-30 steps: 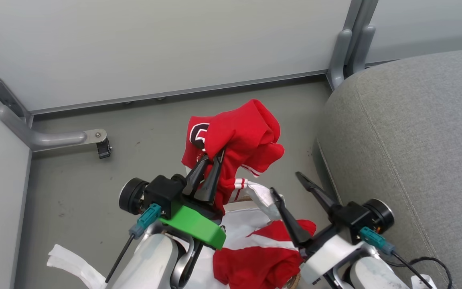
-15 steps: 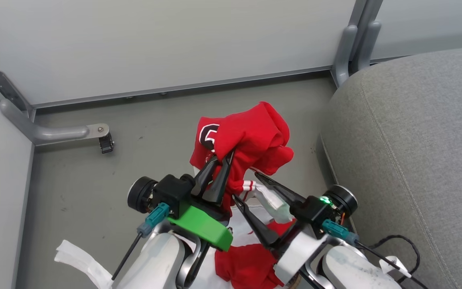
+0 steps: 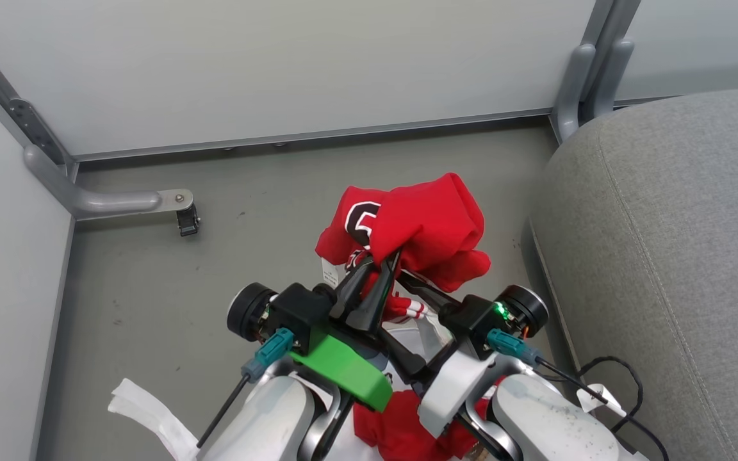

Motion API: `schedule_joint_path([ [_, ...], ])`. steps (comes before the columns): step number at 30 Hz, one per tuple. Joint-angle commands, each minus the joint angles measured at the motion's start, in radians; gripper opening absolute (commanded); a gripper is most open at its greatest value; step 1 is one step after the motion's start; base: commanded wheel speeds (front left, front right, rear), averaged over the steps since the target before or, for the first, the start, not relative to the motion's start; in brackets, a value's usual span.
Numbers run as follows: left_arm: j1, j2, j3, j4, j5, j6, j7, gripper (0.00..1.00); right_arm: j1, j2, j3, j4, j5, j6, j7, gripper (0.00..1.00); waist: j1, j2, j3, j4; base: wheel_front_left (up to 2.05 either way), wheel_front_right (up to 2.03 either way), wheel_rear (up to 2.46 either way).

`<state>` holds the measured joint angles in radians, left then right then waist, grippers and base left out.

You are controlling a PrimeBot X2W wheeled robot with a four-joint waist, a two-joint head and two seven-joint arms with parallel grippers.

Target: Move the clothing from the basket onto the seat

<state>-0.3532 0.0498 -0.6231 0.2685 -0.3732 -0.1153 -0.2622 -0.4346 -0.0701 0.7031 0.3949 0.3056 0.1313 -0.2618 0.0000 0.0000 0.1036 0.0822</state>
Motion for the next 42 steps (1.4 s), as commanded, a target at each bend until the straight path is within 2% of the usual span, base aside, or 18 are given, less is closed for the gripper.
schedule_joint_path([
  [1, -0.014, 0.002, -0.007, -0.003, -0.007, 0.002, -0.004, 0.0, -0.013, 0.004, -0.004, 0.005, -0.008, -0.001, -0.005, 1.0, 0.0, 0.0, 0.0, 0.004, 0.0, 0.0, 0.0],
  [2, -0.013, 0.002, -0.011, -0.003, -0.009, 0.003, -0.004, 0.0, -0.013, 0.006, -0.004, 0.006, -0.009, -0.001, -0.005, 1.0, 0.0, 0.0, 0.0, 0.005, 0.0, 0.0, 0.0],
  [3, -0.012, 0.002, -0.014, -0.002, -0.01, 0.004, -0.004, 0.0, -0.012, 0.007, -0.008, 0.006, -0.009, -0.001, -0.005, 0.79, 0.0, 0.0, 0.0, 0.006, 0.0, 0.0, 0.0],
  [4, -0.012, 0.002, -0.016, -0.001, -0.012, 0.004, -0.004, 0.0, -0.012, 0.008, -0.013, 0.005, -0.01, -0.001, -0.005, 0.65, 0.0, 0.0, 0.0, 0.007, 0.0, 0.0, 0.0],
  [5, -0.011, 0.002, -0.018, -0.001, -0.014, 0.006, -0.004, 0.0, -0.01, 0.009, -0.016, 0.004, -0.011, -0.001, -0.005, 0.12, 0.0, 0.0, 0.0, 0.008, 0.0, 0.0, 0.0],
  [6, -0.011, 0.002, -0.02, 0.0, -0.015, 0.006, -0.004, 0.0, -0.008, 0.011, -0.021, 0.005, -0.011, -0.001, -0.005, 0.0, 0.0, 0.0, 0.0, 0.009, 0.0, 0.0, 0.0],
  [12, -0.01, 0.002, -0.018, -0.001, -0.014, 0.011, -0.004, 0.0, 0.013, 0.014, -0.05, -0.004, -0.017, -0.001, -0.005, 0.0, 0.0, 0.0, 0.003, 0.005, 0.0, 0.0, 0.0],
  [13, -0.01, 0.002, -0.016, -0.002, -0.011, 0.012, -0.004, 0.03, 0.016, 0.015, -0.052, -0.007, -0.018, -0.001, -0.005, 0.0, 0.0, 0.0, 0.004, 0.002, 0.0, 0.0, 0.0],
  [14, -0.01, 0.002, -0.014, -0.003, -0.009, 0.012, -0.004, 0.17, 0.018, 0.015, -0.054, -0.009, -0.019, -0.001, -0.005, 0.0, 0.0, 0.0, 0.004, 0.0, 0.0, 0.0, 0.0],
  [15, -0.009, 0.002, -0.011, -0.004, -0.007, 0.014, -0.004, 0.39, 0.019, 0.015, -0.056, -0.012, -0.023, -0.001, -0.005, 0.0, 0.0, 0.0, 0.004, -0.004, 0.0, 0.0, 0.0],
  [16, -0.006, 0.002, -0.009, -0.006, -0.006, 0.014, -0.004, 0.79, 0.021, 0.015, -0.06, -0.015, -0.027, -0.001, -0.005, 0.0, 0.0, 0.0, 0.004, -0.008, 0.0, 0.0, 0.0],
  [17, -0.004, 0.002, -0.009, -0.006, -0.007, 0.014, -0.004, 1.0, 0.023, 0.015, -0.062, -0.017, -0.027, -0.001, -0.005, 0.0, 0.0, 0.0, 0.005, -0.011, 0.0, 0.0, 0.0],
  [29, 0.006, 0.002, 0.016, 0.006, 0.017, 0.011, -0.002, 1.0, 0.061, 0.003, -0.099, -0.05, -0.048, -0.001, -0.005, 0.0, 0.0, 0.0, 0.009, -0.087, 0.0, 0.0, 0.0],
  [42, 0.028, 0.002, 0.071, 0.038, 0.045, -0.006, -0.002, 1.0, 0.103, -0.009, -0.151, -0.126, -0.043, -0.001, -0.005, 0.0, 0.0, 0.0, 0.018, -0.272, 0.0, 0.0, 0.0],
])
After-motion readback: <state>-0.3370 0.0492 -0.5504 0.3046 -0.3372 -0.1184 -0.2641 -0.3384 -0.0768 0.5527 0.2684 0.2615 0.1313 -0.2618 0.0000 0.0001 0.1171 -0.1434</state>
